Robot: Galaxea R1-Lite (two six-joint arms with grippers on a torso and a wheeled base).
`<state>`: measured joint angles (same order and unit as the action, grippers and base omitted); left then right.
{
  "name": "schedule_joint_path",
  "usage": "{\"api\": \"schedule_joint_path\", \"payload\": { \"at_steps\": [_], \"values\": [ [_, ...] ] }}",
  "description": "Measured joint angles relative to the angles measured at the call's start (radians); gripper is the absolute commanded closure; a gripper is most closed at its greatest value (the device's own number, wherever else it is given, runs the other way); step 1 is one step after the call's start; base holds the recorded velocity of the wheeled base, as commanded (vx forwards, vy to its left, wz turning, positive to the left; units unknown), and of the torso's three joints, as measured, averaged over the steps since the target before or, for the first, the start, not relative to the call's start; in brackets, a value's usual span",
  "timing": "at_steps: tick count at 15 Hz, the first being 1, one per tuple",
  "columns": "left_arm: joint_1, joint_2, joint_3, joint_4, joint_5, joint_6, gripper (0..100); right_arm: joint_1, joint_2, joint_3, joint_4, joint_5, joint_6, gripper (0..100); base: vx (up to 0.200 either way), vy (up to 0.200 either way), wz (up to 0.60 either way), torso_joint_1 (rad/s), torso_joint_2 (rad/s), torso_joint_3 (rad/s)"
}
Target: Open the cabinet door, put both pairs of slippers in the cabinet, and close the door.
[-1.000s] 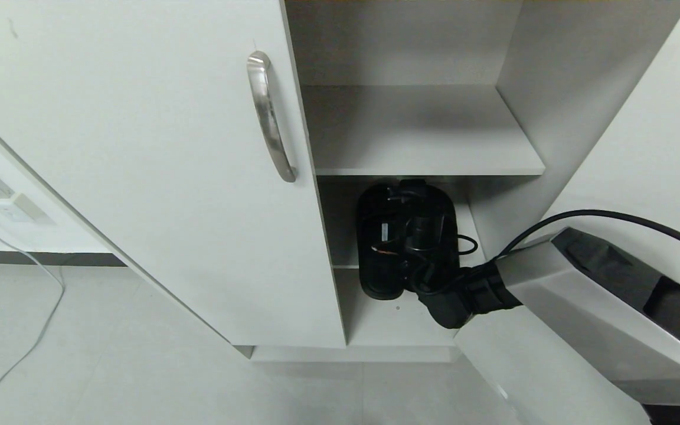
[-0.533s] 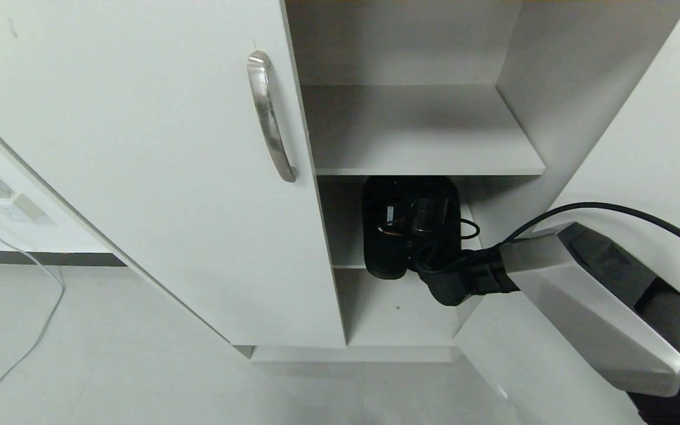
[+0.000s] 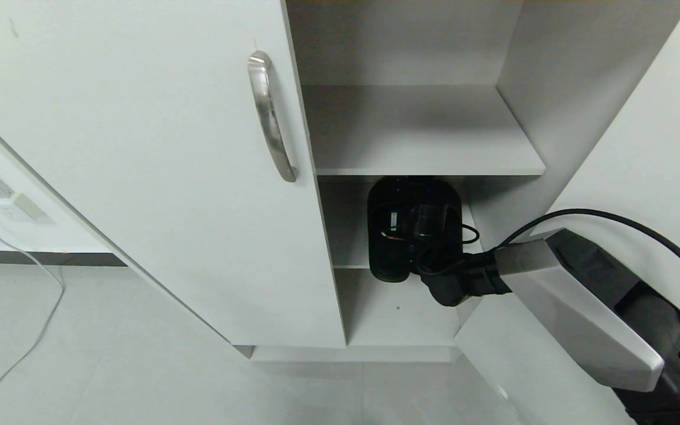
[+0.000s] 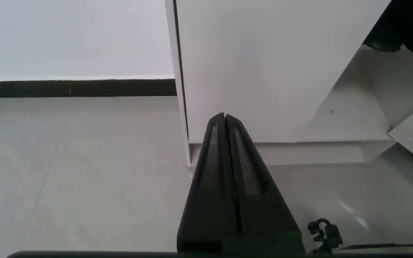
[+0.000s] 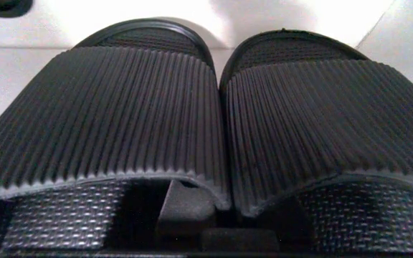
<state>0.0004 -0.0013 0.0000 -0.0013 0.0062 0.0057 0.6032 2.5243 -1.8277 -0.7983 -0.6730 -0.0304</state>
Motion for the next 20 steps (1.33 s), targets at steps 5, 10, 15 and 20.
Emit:
{"api": "schedule_joint_path", "payload": {
  "at_steps": [5, 10, 15, 20],
  "values": [
    [0.0, 0.0, 0.0, 0.0, 0.0, 0.0, 100, -0.002, 0.017, -0.001, -0.001, 0.0, 0.009, 0, 0.0, 0.0, 0.0, 0.0, 0.0, 0.0],
    [0.0, 0.0, 0.0, 0.0, 0.0, 0.0, 100, 0.008, -0.004, 0.048, -0.013, -0.002, 0.014, 0, 0.0, 0.0, 0.0, 0.0, 0.0, 0.0],
    [0.0, 0.0, 0.0, 0.0, 0.0, 0.0, 100, 0.048, -0.108, 0.288, -0.122, -0.009, 0.014, 0, 0.0, 0.0, 0.0, 0.0, 0.0, 0.0],
    [0.0, 0.0, 0.0, 0.0, 0.0, 0.002, 100, 0.121, -0.269, 0.698, -0.327, -0.028, 0.014, 0, 0.0, 0.0, 0.0, 0.0, 0.0, 0.0]
  ]
}}
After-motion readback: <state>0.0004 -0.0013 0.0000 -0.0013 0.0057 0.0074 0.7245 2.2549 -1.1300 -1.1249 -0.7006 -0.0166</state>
